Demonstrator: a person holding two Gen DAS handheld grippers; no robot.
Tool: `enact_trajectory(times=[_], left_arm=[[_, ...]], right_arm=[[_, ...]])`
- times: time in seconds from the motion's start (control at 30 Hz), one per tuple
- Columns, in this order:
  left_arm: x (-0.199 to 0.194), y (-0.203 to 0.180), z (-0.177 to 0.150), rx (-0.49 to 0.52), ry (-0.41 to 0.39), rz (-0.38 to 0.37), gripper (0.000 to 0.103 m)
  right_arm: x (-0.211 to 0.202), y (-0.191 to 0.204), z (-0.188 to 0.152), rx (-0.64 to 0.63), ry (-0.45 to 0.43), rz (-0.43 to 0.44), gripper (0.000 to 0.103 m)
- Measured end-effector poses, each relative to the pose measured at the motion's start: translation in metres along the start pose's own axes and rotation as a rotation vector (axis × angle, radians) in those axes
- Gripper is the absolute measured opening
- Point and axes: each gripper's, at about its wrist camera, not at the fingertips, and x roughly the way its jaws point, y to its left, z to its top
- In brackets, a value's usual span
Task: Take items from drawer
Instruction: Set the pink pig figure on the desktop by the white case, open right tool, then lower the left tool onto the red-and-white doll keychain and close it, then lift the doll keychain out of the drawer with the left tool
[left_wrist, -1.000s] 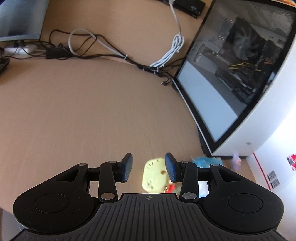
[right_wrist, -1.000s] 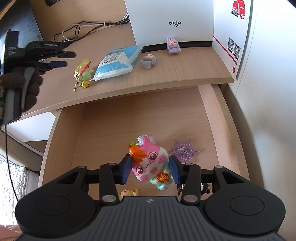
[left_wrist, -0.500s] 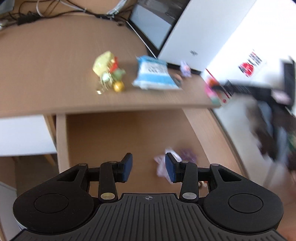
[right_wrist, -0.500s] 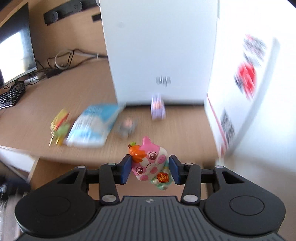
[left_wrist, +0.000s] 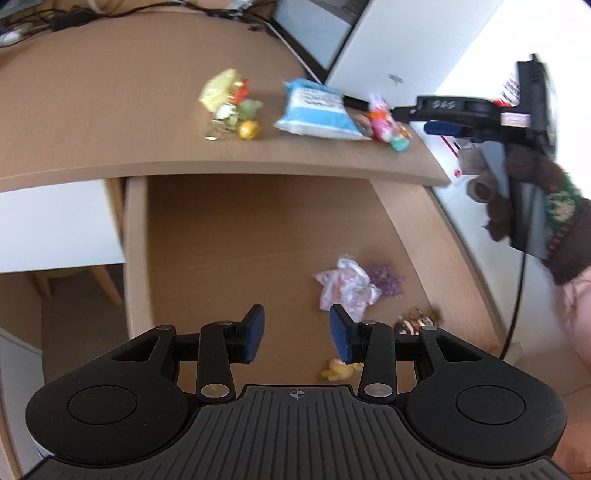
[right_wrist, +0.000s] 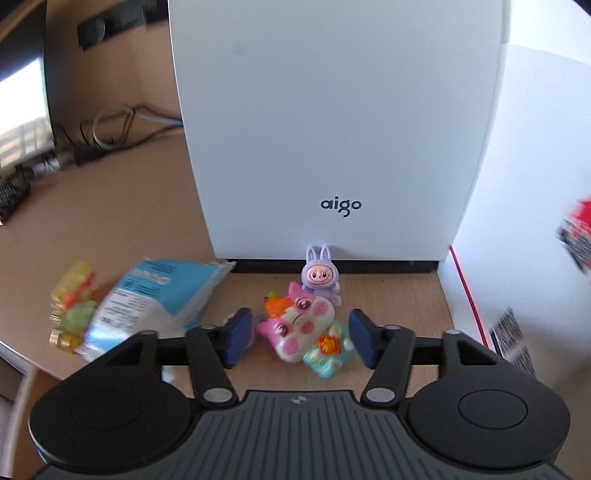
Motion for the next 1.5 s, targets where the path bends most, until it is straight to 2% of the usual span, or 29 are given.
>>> enact_trajectory(times=[0.1,0.17,0.27,0.4,0.47,0.57,0.63,0.8,0.87,1.0,1.2,1.3,1.37,1.5], left_arm=[[0.012,-0.017,-0.001,0.081,0.029,-0.021,0.043],[0.022,-0.031,-0.002,0.139,0.057,-0.048,0.043],[0.038,-0.049,-0.004,0.216,0.098,-0.073,0.043],[0.055,-0.071,-0.007,0.326,0.143,-0.109,0.043],[0.065,-0.082,-0.01,0.391,0.168,-0.124,0.043],[0.08,-0.097,-0.014,0.471,0.205,-0.14,0.043],[0.086,-0.108,-0.016,0.516,0.21,-0.161,0.043],[0.105,-0.138,-0.017,0.634,0.167,-0.212,0.043],[0.119,-0.152,-0.017,0.677,0.178,-0.227,0.043],[0.152,-0.176,-0.019,0.741,0.224,-0.23,0.043],[0.194,-0.194,-0.03,0.798,0.272,-0.145,0.043],[0.199,-0.193,-0.032,0.794,0.275,-0.142,0.04],[0.198,-0.192,-0.032,0.787,0.277,-0.153,0.03],[0.195,-0.186,-0.028,0.748,0.332,-0.148,0.028]], right_arm=[[-0.031,-0.009,-0.015,0.069,0.019,0.015,0.073],[-0.053,-0.012,-0.036,0.109,0.051,0.017,0.073],[-0.084,-0.007,-0.072,0.081,0.083,0.013,0.073],[-0.113,0.004,-0.122,-0.002,0.132,-0.04,0.075],[-0.125,0.001,-0.139,0.027,0.151,-0.056,0.08],[-0.139,-0.007,-0.164,0.094,0.187,-0.077,0.081],[-0.149,-0.01,-0.177,0.118,0.195,-0.1,0.084],[-0.176,-0.013,-0.198,0.191,0.187,-0.141,0.086],[-0.185,-0.014,-0.202,0.211,0.179,-0.161,0.086],[-0.196,-0.012,-0.207,0.236,0.177,-0.192,0.088],[-0.207,-0.003,-0.223,0.274,0.207,-0.209,0.088],[-0.211,0.001,-0.228,0.278,0.217,-0.216,0.088],[-0.213,0.0,-0.232,0.28,0.223,-0.226,0.088],[-0.215,-0.004,-0.231,0.29,0.225,-0.233,0.088]])
